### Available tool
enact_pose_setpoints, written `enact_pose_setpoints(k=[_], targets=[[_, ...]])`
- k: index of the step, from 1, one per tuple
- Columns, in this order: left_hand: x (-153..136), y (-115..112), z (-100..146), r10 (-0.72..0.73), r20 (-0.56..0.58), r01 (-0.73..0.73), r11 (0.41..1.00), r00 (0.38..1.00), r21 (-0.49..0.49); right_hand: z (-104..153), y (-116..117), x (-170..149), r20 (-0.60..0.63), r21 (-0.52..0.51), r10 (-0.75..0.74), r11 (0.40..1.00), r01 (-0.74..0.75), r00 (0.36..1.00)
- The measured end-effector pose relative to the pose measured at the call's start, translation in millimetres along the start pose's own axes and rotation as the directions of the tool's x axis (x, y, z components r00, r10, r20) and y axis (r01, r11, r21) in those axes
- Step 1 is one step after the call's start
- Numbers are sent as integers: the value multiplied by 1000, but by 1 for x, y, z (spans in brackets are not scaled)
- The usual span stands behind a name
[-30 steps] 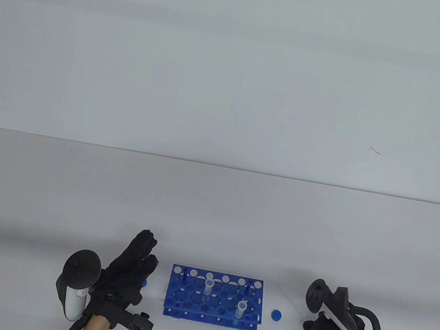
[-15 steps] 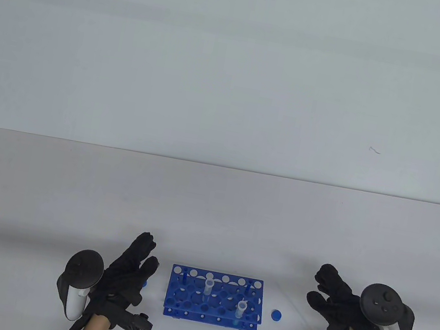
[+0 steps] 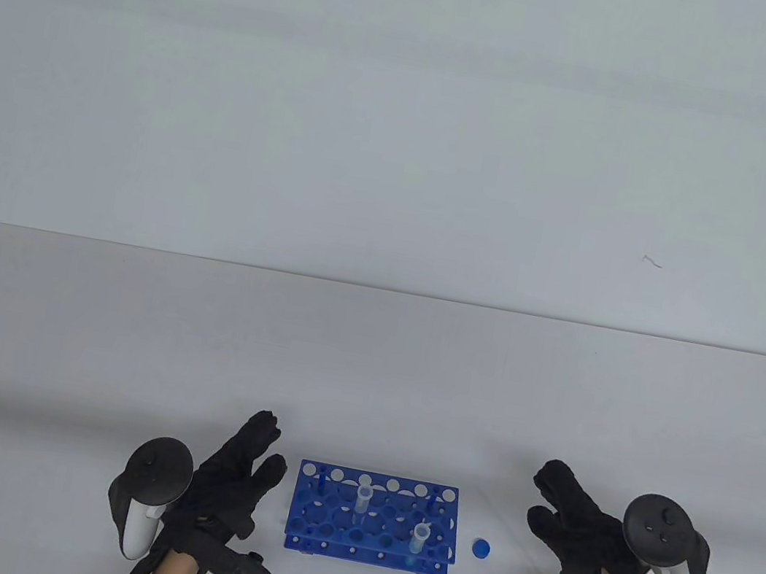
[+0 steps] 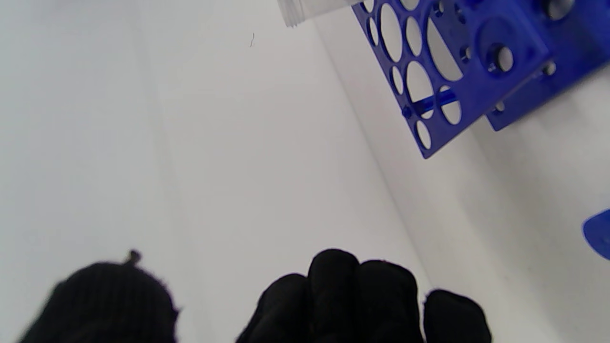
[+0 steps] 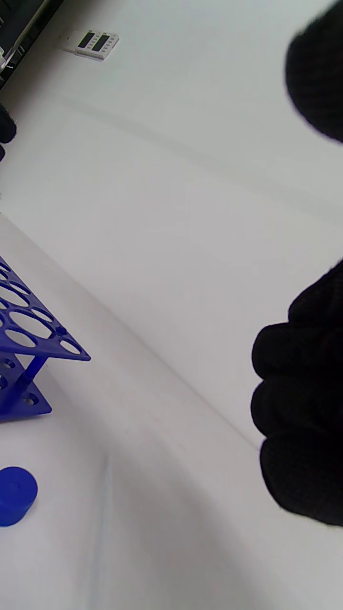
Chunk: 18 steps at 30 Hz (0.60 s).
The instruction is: Press a plastic transfer pipette bulb to move liquid between test tubes
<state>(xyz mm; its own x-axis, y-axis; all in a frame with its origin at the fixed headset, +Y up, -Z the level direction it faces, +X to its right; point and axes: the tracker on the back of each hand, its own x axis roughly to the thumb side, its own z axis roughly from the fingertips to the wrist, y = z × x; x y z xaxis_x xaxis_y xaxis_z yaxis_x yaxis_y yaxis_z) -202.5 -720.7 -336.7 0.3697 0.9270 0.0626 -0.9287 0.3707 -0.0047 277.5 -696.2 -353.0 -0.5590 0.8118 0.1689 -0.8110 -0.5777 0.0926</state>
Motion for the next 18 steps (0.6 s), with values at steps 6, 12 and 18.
enact_pose_setpoints(k=[6,12,18], targets=[[-1,-2,0,-9,-4,9,1000,1000,-14,0,0,1,-6,-7,25,1000,-25,1000],[-1,-1,0,-8,-1,8,1000,1000,-13,2,-4,0,-18,-30,26,999,-27,999],[-1,-2,0,-7,5,7,1000,1000,-14,2,-3,0,-27,-30,34,999,-35,999]])
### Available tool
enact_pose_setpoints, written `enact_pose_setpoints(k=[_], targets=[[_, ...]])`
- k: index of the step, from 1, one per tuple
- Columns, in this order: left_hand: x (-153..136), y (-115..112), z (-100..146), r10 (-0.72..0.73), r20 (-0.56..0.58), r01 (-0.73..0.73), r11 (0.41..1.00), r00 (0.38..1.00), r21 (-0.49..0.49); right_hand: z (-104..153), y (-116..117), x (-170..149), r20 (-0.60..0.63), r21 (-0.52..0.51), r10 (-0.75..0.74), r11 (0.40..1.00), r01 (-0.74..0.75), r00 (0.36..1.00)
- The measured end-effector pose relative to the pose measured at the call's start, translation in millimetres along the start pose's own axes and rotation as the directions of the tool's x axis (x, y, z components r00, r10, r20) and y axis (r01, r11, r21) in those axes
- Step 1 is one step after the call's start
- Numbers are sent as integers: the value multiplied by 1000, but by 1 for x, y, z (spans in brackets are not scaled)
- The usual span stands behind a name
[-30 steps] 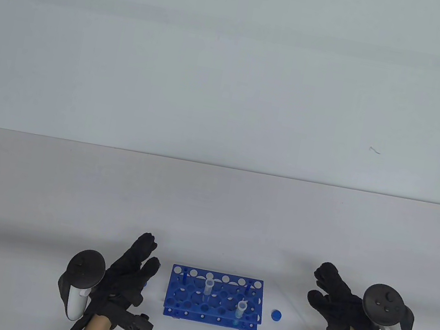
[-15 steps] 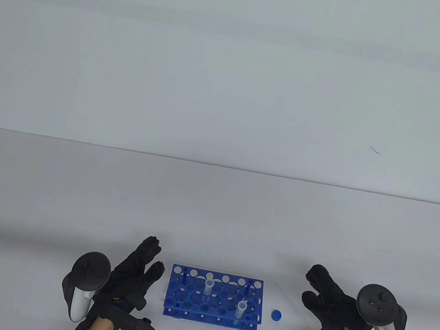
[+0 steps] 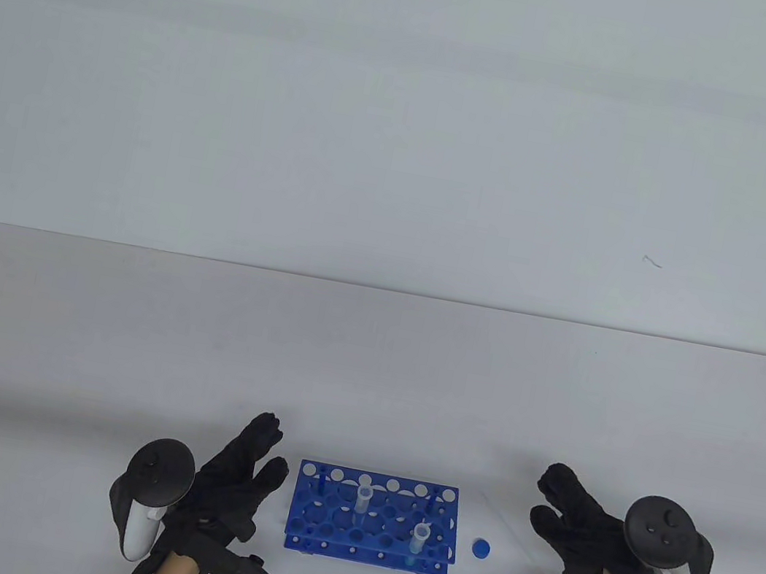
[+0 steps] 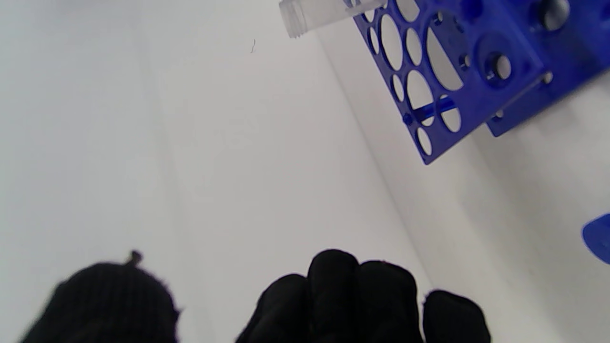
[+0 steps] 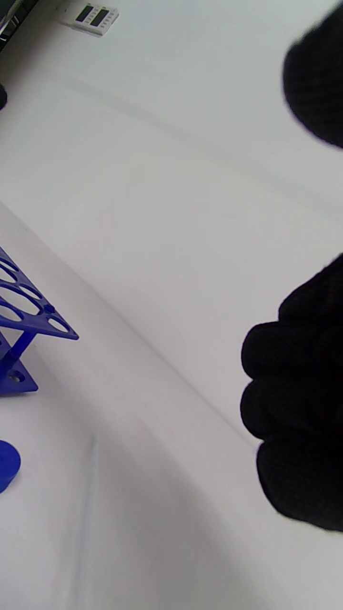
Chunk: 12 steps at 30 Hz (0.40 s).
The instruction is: Press a plastic transfer pipette bulb to move liquid between test tubes
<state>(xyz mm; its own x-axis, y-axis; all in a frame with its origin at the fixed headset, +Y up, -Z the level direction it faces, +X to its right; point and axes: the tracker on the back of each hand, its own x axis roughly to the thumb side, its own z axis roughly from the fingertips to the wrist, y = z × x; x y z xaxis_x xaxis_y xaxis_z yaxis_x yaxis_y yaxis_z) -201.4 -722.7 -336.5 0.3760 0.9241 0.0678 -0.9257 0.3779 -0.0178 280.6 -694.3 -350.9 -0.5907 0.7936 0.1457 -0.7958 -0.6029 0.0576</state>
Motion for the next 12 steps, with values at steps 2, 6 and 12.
enact_pose_setpoints(k=[2,6,12], targets=[[0,0,0,4,3,-4,1000,1000,0,0,1,0,-2,3,4,1000,-4,1000],[0,0,0,4,6,-4,1000,1000,0,-1,2,1,-2,8,13,1000,-13,1000],[-1,-1,0,1,6,-1,1000,1000,-1,-1,2,0,-5,7,18,1000,-18,1000]])
